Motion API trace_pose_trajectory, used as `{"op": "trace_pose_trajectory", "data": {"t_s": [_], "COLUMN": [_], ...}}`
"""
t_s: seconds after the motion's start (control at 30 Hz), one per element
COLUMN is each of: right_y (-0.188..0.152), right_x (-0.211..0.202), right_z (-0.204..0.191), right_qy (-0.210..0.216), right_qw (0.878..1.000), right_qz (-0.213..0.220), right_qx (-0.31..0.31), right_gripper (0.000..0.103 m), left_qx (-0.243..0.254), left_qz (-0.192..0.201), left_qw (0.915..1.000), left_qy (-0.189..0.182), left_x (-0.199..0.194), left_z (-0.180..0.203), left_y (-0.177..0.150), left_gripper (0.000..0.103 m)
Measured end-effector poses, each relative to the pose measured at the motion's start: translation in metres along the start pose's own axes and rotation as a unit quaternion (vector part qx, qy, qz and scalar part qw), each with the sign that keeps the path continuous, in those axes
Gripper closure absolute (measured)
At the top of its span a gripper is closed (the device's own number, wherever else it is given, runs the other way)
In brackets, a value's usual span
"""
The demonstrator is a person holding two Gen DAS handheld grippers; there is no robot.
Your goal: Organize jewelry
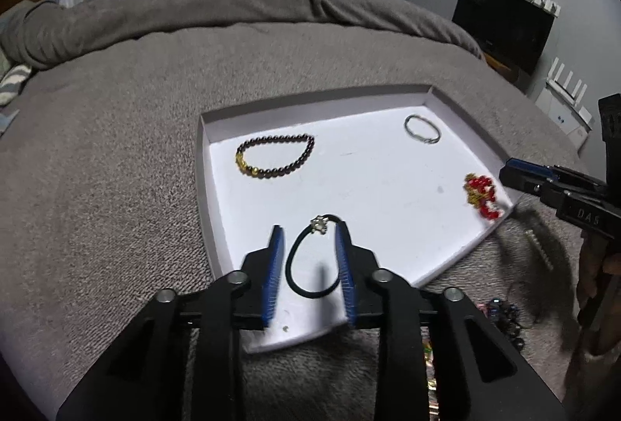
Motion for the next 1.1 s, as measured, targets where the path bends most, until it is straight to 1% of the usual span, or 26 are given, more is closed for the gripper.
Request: {"op": "trace_pose_trajectory", "data": {"t_s": [0.03, 0.1, 0.13, 0.17, 0.23, 0.27, 0.3, 0.33, 0.37, 0.4, 0.47, 0.57, 0.7, 0.83, 1.0, 1.1], "right_y": [0.000, -0.001, -0.002, -0.004, -0.007, -0.008, -0.010, -0.012, -0.013, -0.016, -0.020, -0.027, -0.035, -0.047, -0.062, -0.072], "right_x": [-0.003, -0.012, -0.016, -0.021, -0.030, -0.033, -0.038, -0.045, -0.051, -0.057, -0.069, -0.085, -0.097, -0.106, -0.111, -0.113], "right_z": [-0.001, -0.001, -0.001, -0.002, -0.004, -0.004, -0.004, -0.005, -0.006, -0.007, -0.008, -0.011, -0.013, -0.012, -0.008, -0.002], "right_qy": [-0.001, -0.002, -0.003, -0.006, -0.015, -0.019, -0.023, -0.027, -0.029, -0.030, -0.031, -0.040, -0.053, -0.059, -0.064, -0.063], "right_qw": [1.000, 1.000, 1.000, 1.000, 1.000, 0.999, 0.999, 0.999, 0.998, 0.998, 0.997, 0.995, 0.995, 0.994, 0.994, 0.995], "right_qz": [0.003, 0.012, 0.015, 0.018, 0.025, 0.027, 0.031, 0.040, 0.049, 0.056, 0.070, 0.084, 0.087, 0.094, 0.085, 0.078], "right_qx": [-0.001, 0.000, 0.000, -0.002, -0.008, -0.010, -0.011, -0.012, -0.012, -0.013, -0.014, -0.020, -0.024, -0.016, -0.009, 0.000], "right_gripper": [0.067, 0.059, 0.053, 0.048, 0.044, 0.038, 0.034, 0.027, 0.020, 0.016, 0.008, 0.005, 0.005, 0.005, 0.005, 0.005], "left_qx": [0.001, 0.003, 0.003, 0.002, 0.004, 0.006, 0.009, 0.010, 0.011, 0.010, 0.006, 0.006, 0.014, 0.012, 0.011, 0.013], "left_qz": [0.006, 0.018, 0.022, 0.026, 0.032, 0.035, 0.040, 0.047, 0.056, 0.062, 0.072, 0.084, 0.100, 0.111, 0.109, 0.102], "left_qw": [1.0000, 0.9998, 0.9997, 0.9997, 0.9995, 0.9993, 0.9991, 0.9986, 0.9981, 0.9977, 0.9972, 0.9962, 0.9939, 0.9924, 0.9926, 0.9931], "left_qy": [0.000, 0.003, 0.004, 0.005, 0.007, 0.010, 0.015, 0.021, 0.025, 0.025, 0.022, 0.022, 0.044, 0.052, 0.052, 0.056], "left_x": [-0.006, -0.017, -0.022, -0.027, -0.037, -0.041, -0.046, -0.052, -0.059, -0.064, -0.074, -0.089, -0.109, -0.122, -0.132, -0.132], "left_z": [0.002, 0.004, 0.005, 0.006, 0.007, 0.008, 0.010, 0.011, 0.012, 0.013, 0.014, 0.017, 0.022, 0.026, 0.029, 0.030], "left_y": [0.000, -0.002, -0.003, -0.004, -0.008, -0.009, -0.011, -0.012, -0.013, -0.014, -0.016, -0.020, -0.031, -0.039, -0.050, -0.058], "left_gripper": [0.065, 0.060, 0.053, 0.049, 0.042, 0.039, 0.034, 0.030, 0.028, 0.025, 0.024, 0.019, 0.011, 0.009, 0.008, 0.008]}}
Point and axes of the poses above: each gripper's, at about its wrist camera, not at the fingertips, and x roughly the way its jaws point, z to its right, y to its top, the point moved 6 cm from there along x, roughly the way its jaws point, and after that the axes turned 7 degrees about -z, right-handed, at the moved point
